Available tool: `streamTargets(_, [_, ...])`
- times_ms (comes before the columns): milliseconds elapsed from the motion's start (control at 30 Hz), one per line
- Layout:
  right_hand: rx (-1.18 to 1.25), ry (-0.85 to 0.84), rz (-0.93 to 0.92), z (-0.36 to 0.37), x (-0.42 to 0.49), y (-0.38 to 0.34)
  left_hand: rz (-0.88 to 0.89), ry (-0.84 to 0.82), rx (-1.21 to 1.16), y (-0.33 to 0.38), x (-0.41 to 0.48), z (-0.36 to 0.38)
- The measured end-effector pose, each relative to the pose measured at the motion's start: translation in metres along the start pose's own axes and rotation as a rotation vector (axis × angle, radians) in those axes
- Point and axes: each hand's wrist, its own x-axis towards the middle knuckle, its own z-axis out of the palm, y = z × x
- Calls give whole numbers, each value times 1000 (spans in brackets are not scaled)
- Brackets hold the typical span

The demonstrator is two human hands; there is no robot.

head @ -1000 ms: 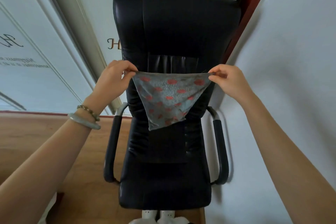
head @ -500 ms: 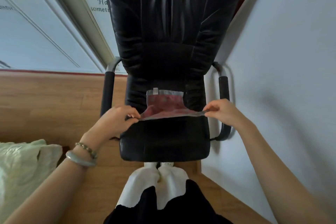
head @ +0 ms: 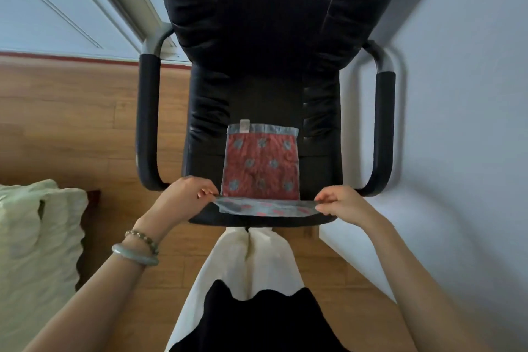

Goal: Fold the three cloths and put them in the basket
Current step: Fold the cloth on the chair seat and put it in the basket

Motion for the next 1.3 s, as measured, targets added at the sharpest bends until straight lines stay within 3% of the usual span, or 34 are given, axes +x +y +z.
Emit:
streamTargets(167, [122, 184, -8, -4, 76, -4, -10, 229, -33, -23, 61, 16])
streamTargets(333, [223, 319, -7, -19, 146, -9, 0, 351, -59, -35, 125, 9])
streamTargets(633, [210, 510, -10, -28, 209, -8, 29, 375, -26, -44, 199, 3])
streamTargets(833, [110, 531, -4, -25, 245, -4, -55, 360, 19, -48, 233, 14])
streamTargets(1000, [77, 603, 29, -23, 268, -4, -115, 461, 28, -46, 247, 20])
streamTargets(1133, [-7, 560, 39, -21, 275, 1, -140, 380, 80, -48, 249, 28])
streamTargets(1300, [-83, 597, -130, -18, 255, 3, -63, 435, 119, -50, 223, 43])
